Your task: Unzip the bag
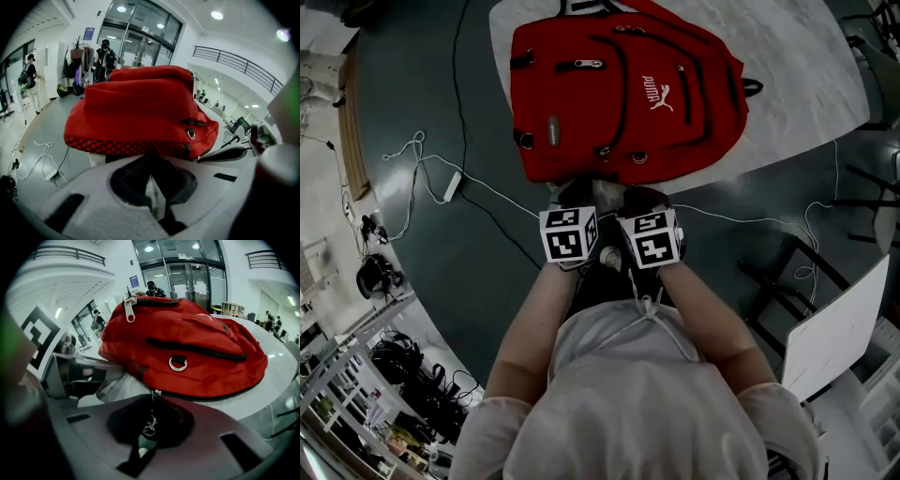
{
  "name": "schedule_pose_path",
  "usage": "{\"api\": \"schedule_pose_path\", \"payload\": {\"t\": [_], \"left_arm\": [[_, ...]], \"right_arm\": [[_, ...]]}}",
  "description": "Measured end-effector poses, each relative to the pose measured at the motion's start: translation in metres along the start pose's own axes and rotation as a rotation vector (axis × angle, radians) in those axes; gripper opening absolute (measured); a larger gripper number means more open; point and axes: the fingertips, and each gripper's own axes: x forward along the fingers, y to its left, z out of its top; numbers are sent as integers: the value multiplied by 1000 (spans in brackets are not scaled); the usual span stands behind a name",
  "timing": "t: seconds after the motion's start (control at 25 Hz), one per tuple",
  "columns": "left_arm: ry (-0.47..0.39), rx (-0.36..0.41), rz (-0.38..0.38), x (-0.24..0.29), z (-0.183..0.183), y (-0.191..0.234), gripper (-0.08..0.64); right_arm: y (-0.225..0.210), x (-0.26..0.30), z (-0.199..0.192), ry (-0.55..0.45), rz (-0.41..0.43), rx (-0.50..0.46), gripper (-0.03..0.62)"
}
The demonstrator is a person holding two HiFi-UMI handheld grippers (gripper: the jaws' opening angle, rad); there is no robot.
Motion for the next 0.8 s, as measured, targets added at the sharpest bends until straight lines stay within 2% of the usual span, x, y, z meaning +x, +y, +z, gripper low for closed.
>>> {"api": "schedule_pose_path", "payload": {"t": [0.2, 0.36, 0.48, 0.64, 0.8], "left_arm": [[51, -85, -76, 4, 1, -1, 20], [75, -129, -129, 5, 3, 2, 18], [80, -117, -133, 5, 4, 1, 18], [83, -90, -119, 5, 4, 1, 18], [86, -101, -128, 6, 4, 1, 18]], "right_arm": [[-1, -2, -2, 21, 30, -46, 29], [-3, -2, -2, 35, 49, -120, 28], [-14, -8, -2, 44, 33, -167, 28], [-23, -12, -9, 61, 35, -143, 28], [-35, -19, -10, 65, -2, -192, 28]]}}
